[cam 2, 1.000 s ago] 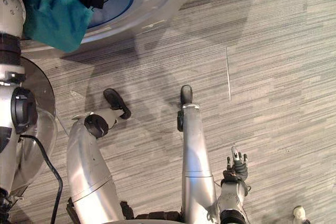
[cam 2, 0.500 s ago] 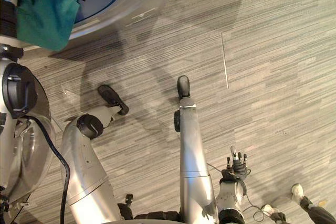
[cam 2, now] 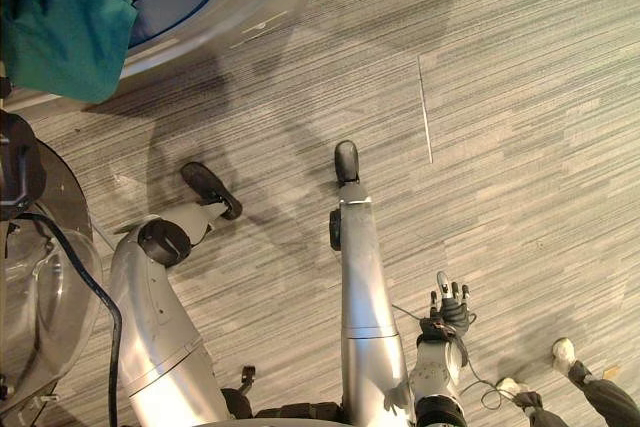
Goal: Pick up the laundry basket with both hands and put the clothes into the washing machine.
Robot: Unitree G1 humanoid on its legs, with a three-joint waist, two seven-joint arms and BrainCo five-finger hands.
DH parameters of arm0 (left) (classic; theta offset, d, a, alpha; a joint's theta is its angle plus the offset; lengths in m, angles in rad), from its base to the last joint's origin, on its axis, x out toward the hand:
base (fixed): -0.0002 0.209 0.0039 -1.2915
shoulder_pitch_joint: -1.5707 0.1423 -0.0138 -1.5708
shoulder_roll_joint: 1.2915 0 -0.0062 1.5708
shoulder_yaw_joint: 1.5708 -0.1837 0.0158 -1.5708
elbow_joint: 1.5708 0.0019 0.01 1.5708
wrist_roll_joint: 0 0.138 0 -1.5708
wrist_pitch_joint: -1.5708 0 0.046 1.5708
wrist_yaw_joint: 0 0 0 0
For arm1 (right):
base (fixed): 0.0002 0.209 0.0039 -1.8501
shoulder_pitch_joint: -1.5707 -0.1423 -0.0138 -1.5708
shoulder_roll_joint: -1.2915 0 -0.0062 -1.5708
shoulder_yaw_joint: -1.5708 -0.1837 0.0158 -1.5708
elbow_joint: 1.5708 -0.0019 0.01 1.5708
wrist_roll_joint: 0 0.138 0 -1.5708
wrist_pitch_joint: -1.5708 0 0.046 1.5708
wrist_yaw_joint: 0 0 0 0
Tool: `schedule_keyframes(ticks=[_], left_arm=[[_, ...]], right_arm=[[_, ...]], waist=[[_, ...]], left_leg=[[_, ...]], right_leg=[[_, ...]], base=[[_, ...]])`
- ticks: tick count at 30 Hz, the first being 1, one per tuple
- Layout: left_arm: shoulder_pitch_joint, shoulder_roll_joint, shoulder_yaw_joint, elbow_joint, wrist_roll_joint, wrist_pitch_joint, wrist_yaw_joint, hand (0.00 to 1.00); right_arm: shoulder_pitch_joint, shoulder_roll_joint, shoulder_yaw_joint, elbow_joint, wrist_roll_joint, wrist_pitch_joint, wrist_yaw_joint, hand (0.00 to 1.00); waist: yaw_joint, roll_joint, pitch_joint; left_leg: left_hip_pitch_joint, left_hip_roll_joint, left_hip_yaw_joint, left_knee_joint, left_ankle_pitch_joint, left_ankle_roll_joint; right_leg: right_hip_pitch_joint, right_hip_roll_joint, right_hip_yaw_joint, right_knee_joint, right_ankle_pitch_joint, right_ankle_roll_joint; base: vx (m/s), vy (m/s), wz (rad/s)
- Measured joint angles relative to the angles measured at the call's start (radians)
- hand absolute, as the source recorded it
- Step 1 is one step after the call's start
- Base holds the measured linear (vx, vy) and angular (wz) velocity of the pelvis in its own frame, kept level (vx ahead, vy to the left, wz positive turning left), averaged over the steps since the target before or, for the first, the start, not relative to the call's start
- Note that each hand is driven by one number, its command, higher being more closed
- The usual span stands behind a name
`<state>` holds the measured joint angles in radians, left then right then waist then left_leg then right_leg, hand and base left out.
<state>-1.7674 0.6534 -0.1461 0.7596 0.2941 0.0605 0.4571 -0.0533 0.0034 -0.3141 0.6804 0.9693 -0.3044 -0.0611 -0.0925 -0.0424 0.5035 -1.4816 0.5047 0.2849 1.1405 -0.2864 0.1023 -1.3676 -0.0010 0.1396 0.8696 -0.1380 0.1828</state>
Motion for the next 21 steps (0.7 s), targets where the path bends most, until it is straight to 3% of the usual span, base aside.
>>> schedule_keyframes(ticks=[2, 6, 9, 15, 21], left_arm=[[0.000, 0.000, -0.001, 0.001, -0.017, 0.000, -0.002, 0.00], [0.001, 0.000, -0.009, 0.014, -0.049, -0.030, -0.100, 0.00], [0.007, 0.000, -0.004, 0.038, -0.068, -0.039, -0.128, 0.00], [0.113, -0.001, 0.114, 0.033, -0.137, -0.055, -0.125, 0.00], [0.378, -0.025, 0.327, -0.027, -0.235, -0.086, -0.093, 0.00]], right_arm=[[0.000, 0.000, 0.000, 0.000, 0.000, 0.001, 0.001, 0.00], [0.000, 0.000, 0.000, 0.002, -0.005, 0.023, 0.005, 0.00], [0.000, 0.000, 0.000, 0.002, -0.007, 0.040, 0.021, 0.00], [0.001, -0.005, 0.016, 0.004, -0.007, 0.045, 0.023, 0.00], [0.001, -0.015, 0.017, 0.012, -0.008, 0.044, 0.021, 0.00]], waist=[[0.000, 0.000, 0.000], [-0.003, 0.000, 0.000], [-0.004, 0.000, 0.000], [-0.002, 0.000, 0.000], [0.019, 0.001, 0.000]], left_leg=[[0.000, -0.001, -0.001, 0.000, 0.000, 0.000], [0.000, -0.006, -0.011, 0.008, 0.003, 0.005], [0.003, -0.015, -0.017, 0.015, 0.004, 0.005], [0.014, -0.018, -0.032, 0.022, 0.009, -0.005], [0.046, -0.035, -0.042, -0.016, 0.027, -0.043]], right_leg=[[0.000, -0.001, 0.000, 0.002, 0.000, 0.000], [0.000, -0.003, -0.003, 0.023, -0.011, -0.001], [0.000, -0.005, -0.005, 0.047, -0.022, -0.002], [0.004, -0.003, -0.013, 0.080, -0.038, -0.015], [0.031, -0.020, -0.029, 0.083, -0.052, -0.038]], base=[[-0.03, 0.033, 0.02], [-0.03, 0.026, 0.06], [-0.03, 0.016, 0.09], [-0.03, 0.008, 0.07], [-0.06, -0.004, 0.19]])
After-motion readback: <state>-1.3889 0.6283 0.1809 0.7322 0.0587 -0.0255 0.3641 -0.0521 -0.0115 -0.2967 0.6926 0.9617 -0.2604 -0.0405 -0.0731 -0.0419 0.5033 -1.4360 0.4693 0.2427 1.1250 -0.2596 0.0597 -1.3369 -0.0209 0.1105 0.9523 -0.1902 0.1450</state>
